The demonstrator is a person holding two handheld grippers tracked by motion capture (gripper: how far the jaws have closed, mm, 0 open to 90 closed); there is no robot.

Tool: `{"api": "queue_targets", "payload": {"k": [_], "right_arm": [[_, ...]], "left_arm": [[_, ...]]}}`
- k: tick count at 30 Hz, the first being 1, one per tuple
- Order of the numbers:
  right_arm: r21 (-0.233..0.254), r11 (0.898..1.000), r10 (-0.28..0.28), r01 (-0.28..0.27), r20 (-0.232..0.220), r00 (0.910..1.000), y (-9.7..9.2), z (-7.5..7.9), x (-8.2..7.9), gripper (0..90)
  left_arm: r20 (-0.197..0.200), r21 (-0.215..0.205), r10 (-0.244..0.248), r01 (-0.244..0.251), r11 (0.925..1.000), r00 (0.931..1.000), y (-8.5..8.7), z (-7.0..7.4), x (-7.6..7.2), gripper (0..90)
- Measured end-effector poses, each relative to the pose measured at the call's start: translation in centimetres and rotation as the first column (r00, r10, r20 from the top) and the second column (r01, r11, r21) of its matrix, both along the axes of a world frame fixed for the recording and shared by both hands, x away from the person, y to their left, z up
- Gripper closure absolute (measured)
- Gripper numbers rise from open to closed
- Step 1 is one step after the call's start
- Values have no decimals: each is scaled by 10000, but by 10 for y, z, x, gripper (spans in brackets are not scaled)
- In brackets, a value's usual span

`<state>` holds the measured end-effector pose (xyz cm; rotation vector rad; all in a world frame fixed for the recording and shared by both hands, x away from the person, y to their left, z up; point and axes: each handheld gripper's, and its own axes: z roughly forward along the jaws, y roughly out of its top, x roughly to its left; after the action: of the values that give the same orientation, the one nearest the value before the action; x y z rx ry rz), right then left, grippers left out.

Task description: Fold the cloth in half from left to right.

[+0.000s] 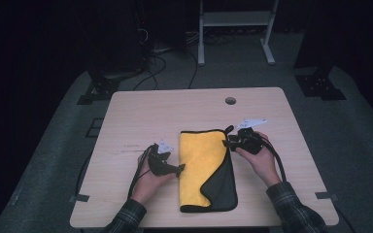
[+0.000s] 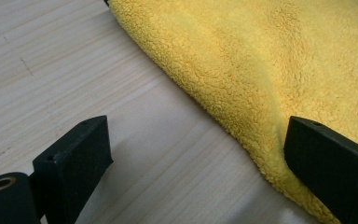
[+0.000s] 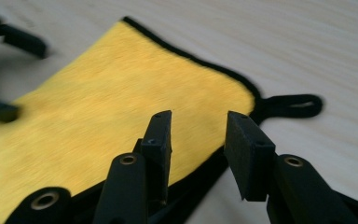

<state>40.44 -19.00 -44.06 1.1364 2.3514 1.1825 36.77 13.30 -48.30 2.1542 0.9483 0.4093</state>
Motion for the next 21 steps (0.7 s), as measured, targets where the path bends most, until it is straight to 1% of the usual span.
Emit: {"api": "queue_targets", "payload": {"k": [4, 6, 8, 10, 11, 15, 18, 21], "right_arm": [[-199, 9980, 603, -599, 199, 9980, 5, 1, -24, 593], [-50, 9964, 852, -851, 215, 9961, 7, 3, -35, 588], [-18, 9943, 1069, -1069, 233, 9940, 8, 4, -42, 575], [187, 9901, 1390, -1393, 187, 9901, 11, 4, -52, 564], [195, 9881, 1520, -1524, 214, 9882, 13, 5, -58, 554], [325, 9772, 2092, -2096, 154, 9777, 20, 4, -79, 523], [490, 9644, 2601, -2600, 32, 9656, 27, 1, -96, 510], [513, 9521, 3023, -3015, -93, 9532, 34, -2, -106, 502]], "left_arm": [[17, 19, -9, 9, 10000, 10000, 0, 0, 0, 63], [-9, 22, 54, -54, 10000, 10000, 0, 0, 1, 57], [-39, 19, 124, -124, 9999, 9999, -1, -1, 1, 40], [-58, 75, 137, -136, 9999, 9999, -1, -1, 2, 26], [-84, 73, 154, -153, 9999, 9998, -1, -1, 2, 22], [-140, 159, 207, -205, 9997, 9997, -1, -1, 4, 0], [-152, 170, 174, -172, 9997, 9997, -1, -1, 4, 0], [-157, 172, 131, -128, 9998, 9998, -1, -1, 5, 0]]}}
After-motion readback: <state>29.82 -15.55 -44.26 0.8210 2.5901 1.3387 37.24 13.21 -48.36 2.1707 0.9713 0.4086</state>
